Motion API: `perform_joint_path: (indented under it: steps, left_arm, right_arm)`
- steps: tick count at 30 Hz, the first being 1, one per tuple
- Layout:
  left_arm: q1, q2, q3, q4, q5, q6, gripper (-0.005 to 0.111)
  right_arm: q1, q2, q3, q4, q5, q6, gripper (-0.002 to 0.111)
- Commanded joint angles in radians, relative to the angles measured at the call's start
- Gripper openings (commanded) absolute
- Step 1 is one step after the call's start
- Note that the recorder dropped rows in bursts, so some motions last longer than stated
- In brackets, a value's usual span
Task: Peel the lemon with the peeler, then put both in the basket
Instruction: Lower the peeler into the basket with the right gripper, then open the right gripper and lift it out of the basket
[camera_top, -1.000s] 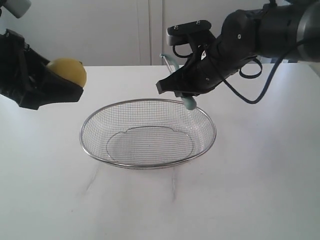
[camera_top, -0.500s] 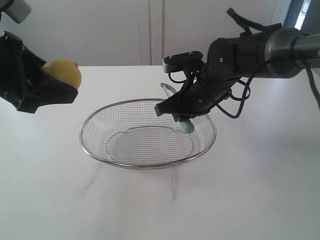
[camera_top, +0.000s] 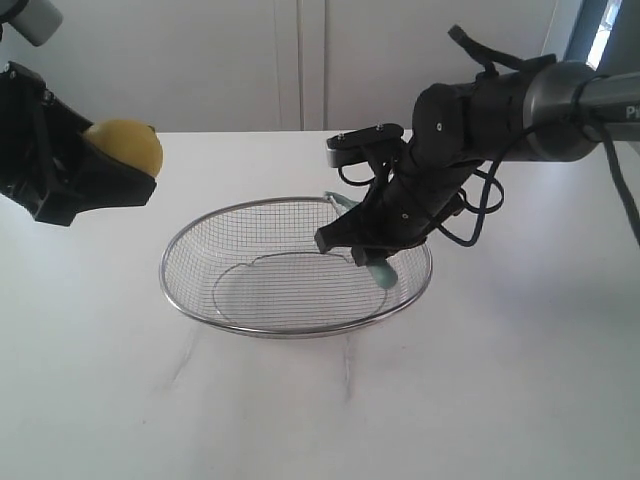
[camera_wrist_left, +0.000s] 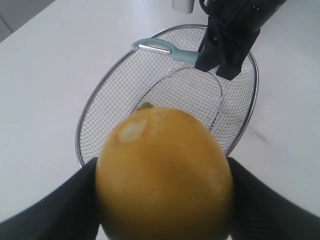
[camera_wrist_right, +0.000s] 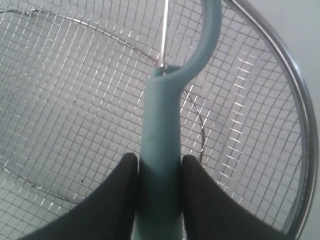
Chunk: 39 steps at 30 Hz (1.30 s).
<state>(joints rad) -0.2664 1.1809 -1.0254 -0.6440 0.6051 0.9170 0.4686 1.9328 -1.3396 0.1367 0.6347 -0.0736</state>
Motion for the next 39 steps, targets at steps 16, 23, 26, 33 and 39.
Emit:
perform_joint_path:
  steps: [16, 23, 26, 33, 39]
  left_arm:
    - [-0.005, -0.005, 0.001, -0.027, 0.002, -0.002, 0.0]
    - [-0.005, -0.005, 0.001, -0.027, 0.002, -0.002, 0.0]
    - [-0.005, -0.005, 0.001, -0.027, 0.002, -0.002, 0.0]
    - [-0.005, -0.005, 0.001, -0.027, 0.002, -0.002, 0.0]
    - [-0.005, -0.005, 0.001, -0.027, 0.002, -0.002, 0.0]
  right_arm:
    - [-0.001, 0.079, 0.005, 0.004, -0.003, -0.046, 0.0]
    - [0.0, 0.084, 0.005, 0.006, 0.002, -0.049, 0.0]
    - [0.0, 0.084, 0.005, 0.006, 0.007, -0.058, 0.0]
    - [0.0, 0.084, 0.005, 0.003, 0.009, -0.069, 0.014]
    - [0.0, 0.084, 0.005, 0.019, 0.001, -0.085, 0.045]
